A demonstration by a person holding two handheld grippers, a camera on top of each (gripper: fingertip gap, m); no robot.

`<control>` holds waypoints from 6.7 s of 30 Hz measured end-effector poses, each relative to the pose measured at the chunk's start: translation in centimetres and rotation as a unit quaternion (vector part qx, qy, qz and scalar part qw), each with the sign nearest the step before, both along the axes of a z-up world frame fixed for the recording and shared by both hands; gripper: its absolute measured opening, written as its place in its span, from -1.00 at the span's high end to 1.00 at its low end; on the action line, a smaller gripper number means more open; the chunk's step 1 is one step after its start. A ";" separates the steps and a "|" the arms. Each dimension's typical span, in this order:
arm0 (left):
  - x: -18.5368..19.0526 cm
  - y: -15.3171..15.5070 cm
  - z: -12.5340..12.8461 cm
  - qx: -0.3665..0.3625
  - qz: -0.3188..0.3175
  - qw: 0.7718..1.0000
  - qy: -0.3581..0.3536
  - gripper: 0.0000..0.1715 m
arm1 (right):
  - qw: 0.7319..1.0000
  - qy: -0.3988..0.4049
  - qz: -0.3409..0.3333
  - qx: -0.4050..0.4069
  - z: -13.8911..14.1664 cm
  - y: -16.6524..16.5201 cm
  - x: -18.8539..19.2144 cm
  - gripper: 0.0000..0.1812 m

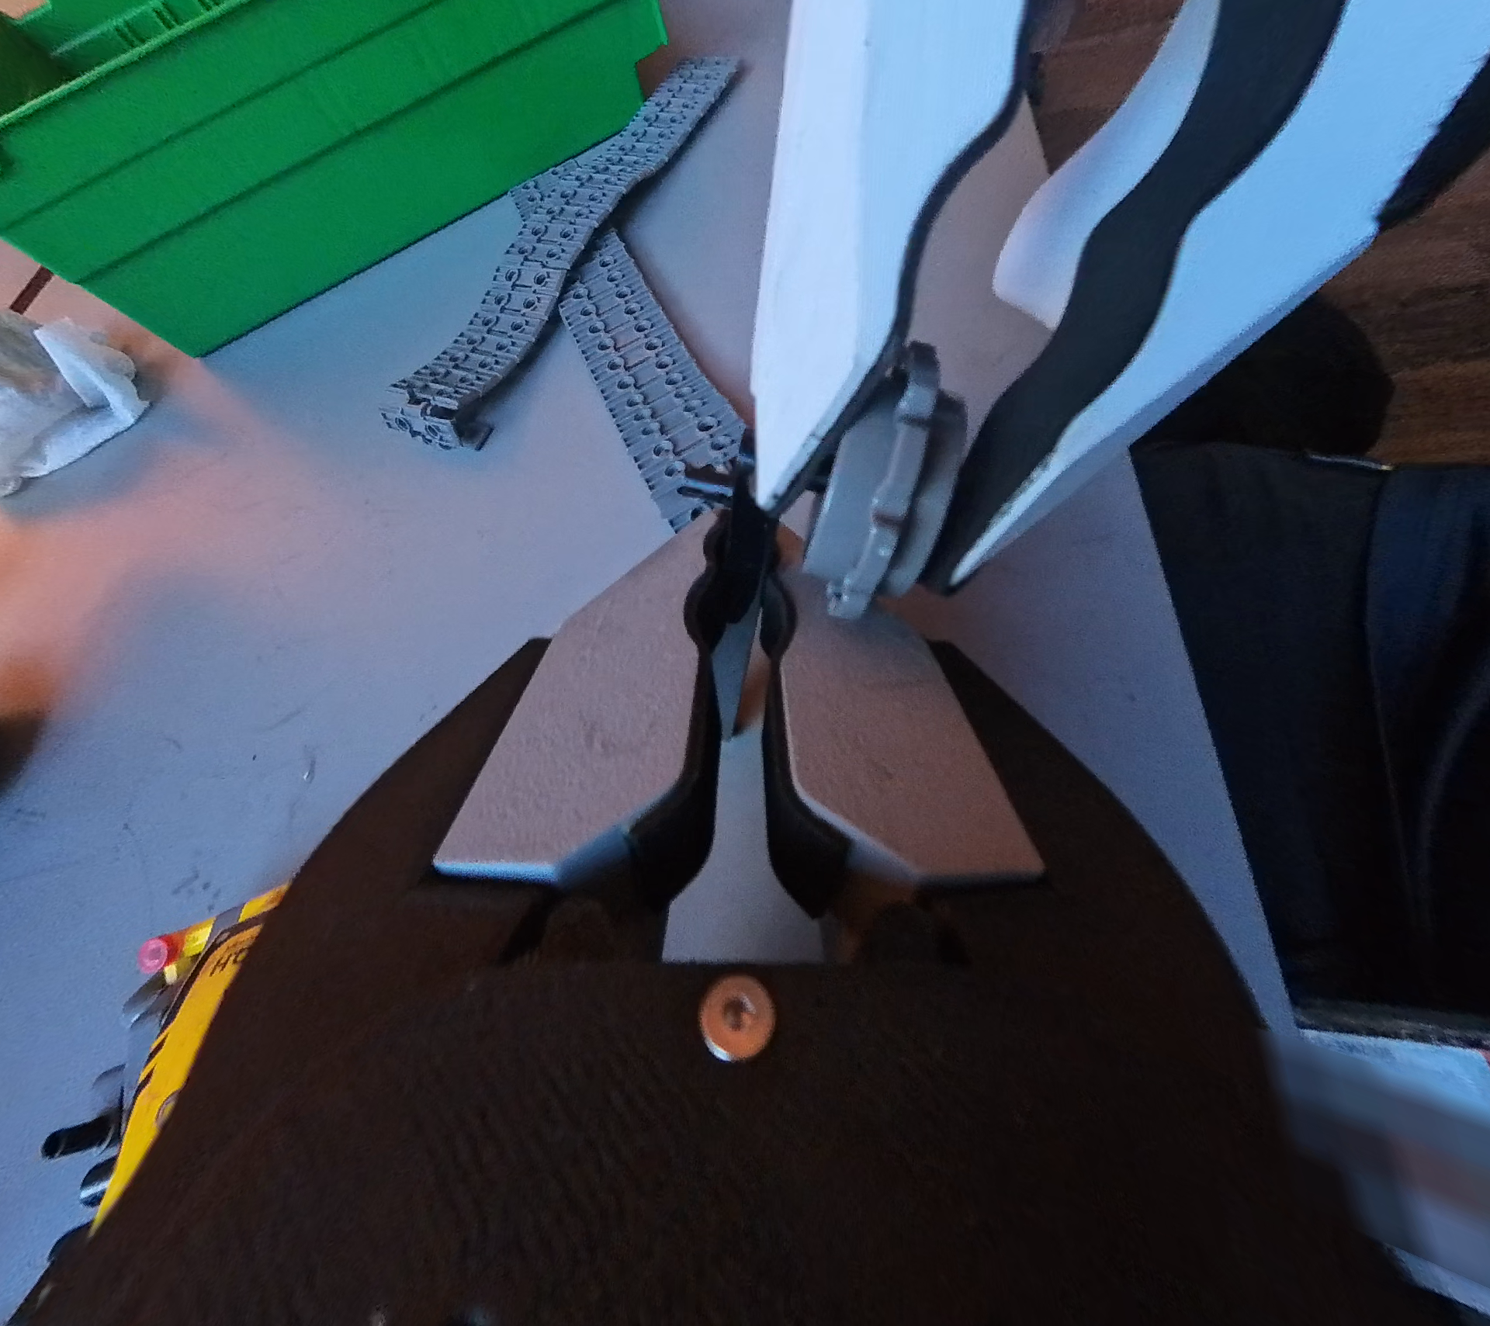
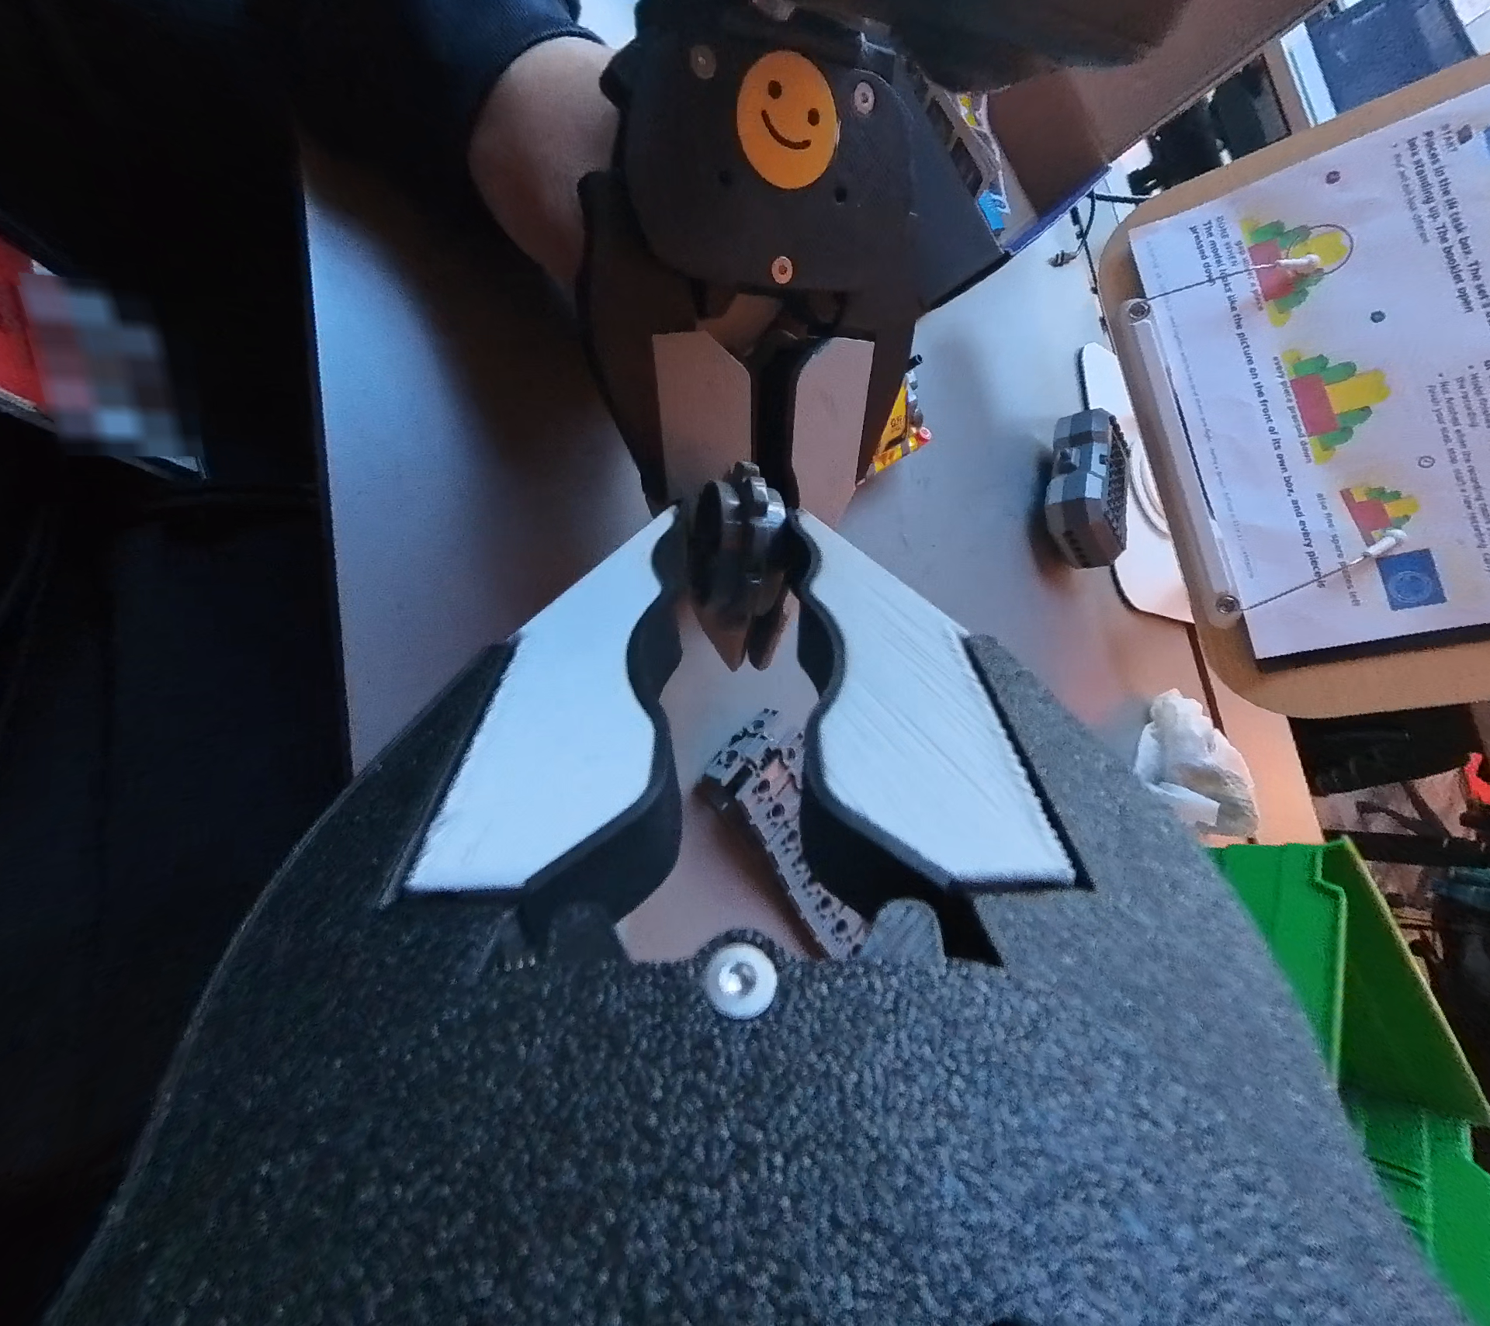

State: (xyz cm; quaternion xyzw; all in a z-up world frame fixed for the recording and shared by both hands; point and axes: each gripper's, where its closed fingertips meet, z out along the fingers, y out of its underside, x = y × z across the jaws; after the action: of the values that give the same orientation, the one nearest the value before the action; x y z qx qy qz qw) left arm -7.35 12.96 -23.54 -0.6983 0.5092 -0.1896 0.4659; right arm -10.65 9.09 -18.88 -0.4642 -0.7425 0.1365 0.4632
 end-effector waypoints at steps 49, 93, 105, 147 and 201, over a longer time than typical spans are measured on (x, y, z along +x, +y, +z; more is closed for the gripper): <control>1.1 -2.2 1.4 0.103 -0.069 0.992 -0.013 1.00 | 0.996 0.070 -0.044 0.025 0.9 -1.6 2.6 0.78; -1.1 -4.3 6.3 -0.077 -0.131 0.973 -0.172 0.83 | 0.890 0.271 -0.012 -0.366 2.1 -0.1 2.8 0.67; -0.6 -5.0 6.8 -0.071 -0.138 0.972 -0.177 0.84 | 0.911 0.250 -0.013 -0.327 1.7 -0.8 1.9 0.80; -0.9 -5.7 8.3 -0.100 -0.143 0.966 -0.189 0.78 | 0.919 0.234 0.023 -0.315 3.5 -1.5 2.1 0.84; -6.9 -10.2 -2.0 -0.293 0.095 0.947 -0.094 0.86 | 0.948 0.022 -0.033 -0.316 -7.2 -6.0 -1.2 0.84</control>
State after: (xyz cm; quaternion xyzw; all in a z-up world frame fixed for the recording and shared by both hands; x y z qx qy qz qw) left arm -14.26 2.73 -25.50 -0.8281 0.3164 -0.3506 0.3021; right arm -11.87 3.10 -26.06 -0.6080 -0.6350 0.3587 0.3137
